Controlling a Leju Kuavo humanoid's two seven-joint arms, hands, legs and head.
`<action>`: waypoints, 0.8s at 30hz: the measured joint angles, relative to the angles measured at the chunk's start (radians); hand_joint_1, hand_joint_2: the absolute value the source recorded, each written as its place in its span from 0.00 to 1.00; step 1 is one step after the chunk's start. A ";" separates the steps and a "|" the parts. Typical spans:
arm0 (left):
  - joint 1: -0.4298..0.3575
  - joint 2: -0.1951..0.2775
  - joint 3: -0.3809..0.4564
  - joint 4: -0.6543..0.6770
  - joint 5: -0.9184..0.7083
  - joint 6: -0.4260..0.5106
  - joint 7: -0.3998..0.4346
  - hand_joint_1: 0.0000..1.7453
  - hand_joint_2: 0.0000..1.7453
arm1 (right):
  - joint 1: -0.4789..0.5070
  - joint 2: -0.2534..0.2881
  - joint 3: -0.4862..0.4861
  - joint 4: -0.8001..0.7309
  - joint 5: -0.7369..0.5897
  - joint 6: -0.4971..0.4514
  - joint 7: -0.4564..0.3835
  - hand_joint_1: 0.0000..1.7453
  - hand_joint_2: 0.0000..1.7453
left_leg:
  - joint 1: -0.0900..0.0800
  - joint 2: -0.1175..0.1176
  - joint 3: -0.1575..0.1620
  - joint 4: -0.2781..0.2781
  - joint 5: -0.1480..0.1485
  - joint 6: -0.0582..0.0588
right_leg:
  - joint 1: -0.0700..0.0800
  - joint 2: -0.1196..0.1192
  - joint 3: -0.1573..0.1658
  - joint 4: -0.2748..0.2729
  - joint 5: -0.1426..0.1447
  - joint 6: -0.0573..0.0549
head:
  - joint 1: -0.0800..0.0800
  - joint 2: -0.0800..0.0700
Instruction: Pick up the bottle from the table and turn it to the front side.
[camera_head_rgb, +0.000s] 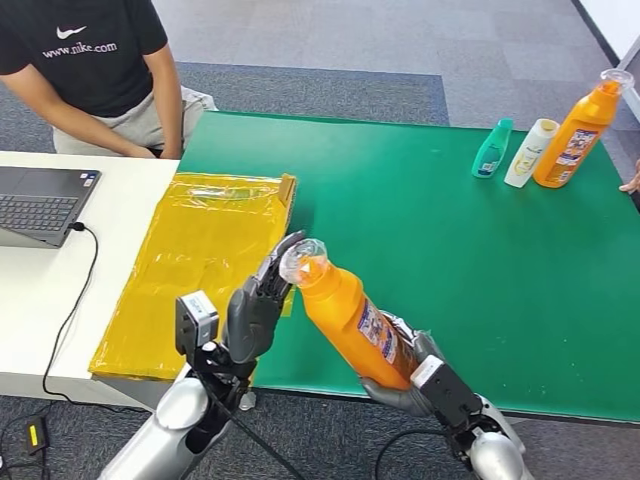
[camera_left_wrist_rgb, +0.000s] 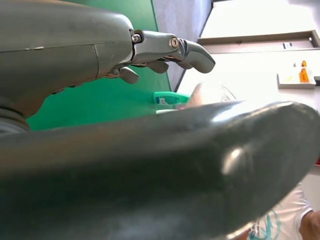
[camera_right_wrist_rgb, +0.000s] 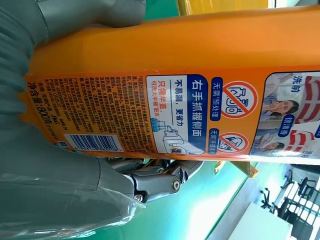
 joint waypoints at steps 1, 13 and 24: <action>-0.004 0.000 -0.002 0.000 0.001 0.000 0.001 0.00 0.00 | -0.003 0.001 0.002 0.002 0.000 0.001 0.000 1.00 1.00 | 0.000 0.000 0.000 0.000 0.000 0.000 | 0.000 0.000 0.000 0.000 0.000 0.000 | 0.000 0.000; -0.022 0.001 -0.008 0.003 0.017 0.000 0.006 0.00 0.00 | -0.026 0.008 0.017 0.019 -0.014 0.008 0.004 1.00 1.00 | 0.000 0.000 0.000 0.000 0.000 0.000 | 0.000 0.000 0.000 0.000 0.000 0.000 | 0.000 0.000; -0.035 -0.001 -0.011 0.021 0.040 -0.001 0.009 0.00 0.00 | -0.042 0.008 0.028 0.024 -0.021 0.012 0.006 1.00 1.00 | 0.000 0.000 0.000 0.000 0.000 0.000 | 0.000 0.000 0.000 0.000 0.000 0.000 | 0.000 0.000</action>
